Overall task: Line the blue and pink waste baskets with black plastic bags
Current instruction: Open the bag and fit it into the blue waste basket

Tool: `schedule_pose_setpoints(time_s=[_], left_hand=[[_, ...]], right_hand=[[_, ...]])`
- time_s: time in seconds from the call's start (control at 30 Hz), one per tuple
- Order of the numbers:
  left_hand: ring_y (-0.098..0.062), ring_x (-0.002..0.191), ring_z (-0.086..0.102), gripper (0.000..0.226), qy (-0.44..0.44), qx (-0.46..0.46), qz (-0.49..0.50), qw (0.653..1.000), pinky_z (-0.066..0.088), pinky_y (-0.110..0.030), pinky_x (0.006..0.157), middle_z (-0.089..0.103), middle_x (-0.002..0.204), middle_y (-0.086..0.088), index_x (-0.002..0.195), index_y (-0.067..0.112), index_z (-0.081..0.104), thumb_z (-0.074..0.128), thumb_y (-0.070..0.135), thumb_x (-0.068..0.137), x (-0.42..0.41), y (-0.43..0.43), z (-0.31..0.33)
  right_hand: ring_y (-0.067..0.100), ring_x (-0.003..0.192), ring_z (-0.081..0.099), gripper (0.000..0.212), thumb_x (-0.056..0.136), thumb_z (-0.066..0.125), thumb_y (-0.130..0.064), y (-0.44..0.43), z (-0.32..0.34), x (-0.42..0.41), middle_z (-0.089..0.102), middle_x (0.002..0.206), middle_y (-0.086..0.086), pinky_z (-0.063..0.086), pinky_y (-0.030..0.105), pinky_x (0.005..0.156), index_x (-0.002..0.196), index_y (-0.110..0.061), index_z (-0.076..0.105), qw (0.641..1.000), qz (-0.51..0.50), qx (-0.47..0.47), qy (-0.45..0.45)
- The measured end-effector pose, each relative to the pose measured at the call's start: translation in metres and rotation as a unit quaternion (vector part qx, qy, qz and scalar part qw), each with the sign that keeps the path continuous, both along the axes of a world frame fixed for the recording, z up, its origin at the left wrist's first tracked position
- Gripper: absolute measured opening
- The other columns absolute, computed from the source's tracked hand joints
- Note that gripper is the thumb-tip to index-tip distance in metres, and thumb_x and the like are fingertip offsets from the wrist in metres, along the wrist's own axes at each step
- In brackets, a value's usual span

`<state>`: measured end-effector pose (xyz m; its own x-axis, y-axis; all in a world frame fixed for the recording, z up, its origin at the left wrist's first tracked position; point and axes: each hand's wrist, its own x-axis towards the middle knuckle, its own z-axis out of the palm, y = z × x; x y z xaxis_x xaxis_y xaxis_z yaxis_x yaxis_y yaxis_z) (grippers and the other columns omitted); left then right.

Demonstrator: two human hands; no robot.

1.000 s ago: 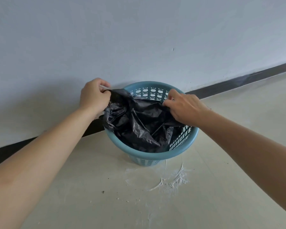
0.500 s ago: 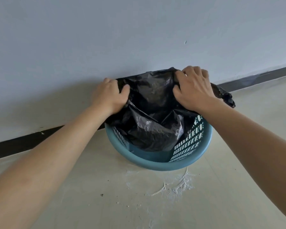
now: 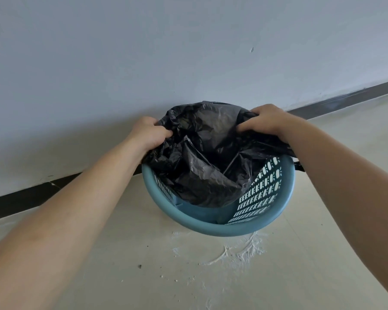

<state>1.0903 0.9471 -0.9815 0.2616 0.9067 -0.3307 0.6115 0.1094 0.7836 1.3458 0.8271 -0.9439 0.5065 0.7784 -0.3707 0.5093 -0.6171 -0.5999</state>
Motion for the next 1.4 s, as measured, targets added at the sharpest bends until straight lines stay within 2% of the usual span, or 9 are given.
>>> schedule_pose_setpoints(time_s=[0.17,0.33,0.6,0.77,0.93,1.07,1.2,1.27,1.4], left_hand=[[-0.014,0.060,0.063,0.015,-0.024,-0.030,0.031,0.999,0.041,-0.021,0.050,0.068,0.076,-0.003,0.081,0.013,0.066,0.077,0.018,0.074,0.001,-0.009,0.004],[-0.025,0.070,0.073,0.037,-0.053,-0.200,0.026,0.978,0.051,-0.027,0.057,0.075,0.091,-0.011,0.099,0.008,0.071,0.075,0.025,0.067,-0.008,-0.019,0.009],[-0.021,0.076,0.072,0.013,-0.093,-0.020,0.094,0.991,0.059,-0.040,0.082,0.075,0.082,-0.003,0.072,0.019,0.069,0.080,0.024,0.068,0.005,-0.037,-0.005],[-0.024,0.077,0.074,0.028,-0.168,-0.092,0.107,0.976,0.061,-0.038,0.072,0.077,0.090,-0.007,0.089,0.015,0.072,0.082,0.032,0.068,-0.003,-0.050,0.002],[-0.022,0.101,0.071,0.063,-0.191,-0.264,-0.038,0.945,0.054,-0.038,0.091,0.075,0.109,-0.003,0.113,0.018,0.071,0.079,0.059,0.065,-0.028,-0.056,0.002],[-0.022,0.086,0.074,0.057,-0.170,-0.144,0.000,0.975,0.059,-0.034,0.073,0.077,0.095,-0.002,0.091,0.018,0.077,0.076,0.067,0.062,-0.031,-0.068,0.000],[-0.020,0.076,0.072,0.056,-0.114,-0.036,0.073,0.990,0.053,-0.031,0.062,0.075,0.077,0.005,0.071,0.022,0.072,0.059,0.077,0.066,-0.031,-0.076,0.006],[-0.016,0.069,0.072,0.046,-0.084,-0.072,0.017,0.994,0.055,-0.030,0.060,0.075,0.072,0.009,0.068,0.033,0.074,0.062,0.077,0.062,-0.038,-0.081,0.007],[-0.016,0.069,0.074,0.010,-0.048,-0.091,-0.090,0.991,0.058,-0.033,0.053,0.077,0.084,0.006,0.087,0.040,0.070,0.066,0.040,0.078,-0.052,-0.099,0.001]], right_hand=[[0.028,0.079,0.074,0.047,0.063,0.087,-0.048,-0.018,0.005,0.013,0.077,0.089,0.010,0.060,0.041,0.077,0.093,-0.012,0.077,0.986,-0.038,-0.015,0.162],[0.026,0.091,0.073,0.056,0.085,0.062,-0.060,-0.041,-0.003,0.022,0.074,0.108,0.011,0.058,0.031,0.071,0.109,-0.011,0.072,0.960,-0.053,-0.011,0.276],[0.020,0.111,0.057,0.063,0.075,0.080,-0.046,-0.046,-0.010,0.010,0.062,0.118,-0.002,0.044,0.032,0.098,0.128,-0.024,0.056,0.991,0.007,0.092,-0.095],[0.022,0.120,0.052,0.061,0.078,0.076,-0.049,-0.061,-0.009,0.009,0.060,0.126,0.003,0.038,0.031,0.100,0.131,-0.026,0.055,0.984,-0.014,0.132,-0.118],[0.024,0.096,0.068,0.036,0.080,0.074,-0.045,-0.070,-0.008,0.012,0.072,0.102,0.003,0.054,0.041,0.093,0.104,-0.018,0.073,0.988,-0.107,0.107,0.015],[0.027,0.071,0.073,0.043,0.072,0.082,-0.040,-0.070,-0.002,0.018,0.076,0.087,0.012,0.061,0.043,0.072,0.097,-0.007,0.071,0.977,-0.155,0.009,0.147],[0.027,0.073,0.071,0.039,0.078,0.073,-0.044,-0.069,-0.002,0.021,0.075,0.088,0.011,0.058,0.041,0.078,0.097,-0.010,0.072,0.971,-0.112,-0.074,0.196],[0.028,0.076,0.070,0.045,0.074,0.075,-0.050,-0.066,-0.007,0.023,0.073,0.088,0.011,0.057,0.038,0.076,0.091,-0.010,0.070,0.985,-0.109,-0.061,0.120],[0.028,0.080,0.057,0.060,0.072,0.053,-0.071,-0.059,-0.011,0.017,0.064,0.088,0.007,0.043,0.033,0.070,0.084,-0.012,0.063,0.963,0.027,-0.067,-0.259]])
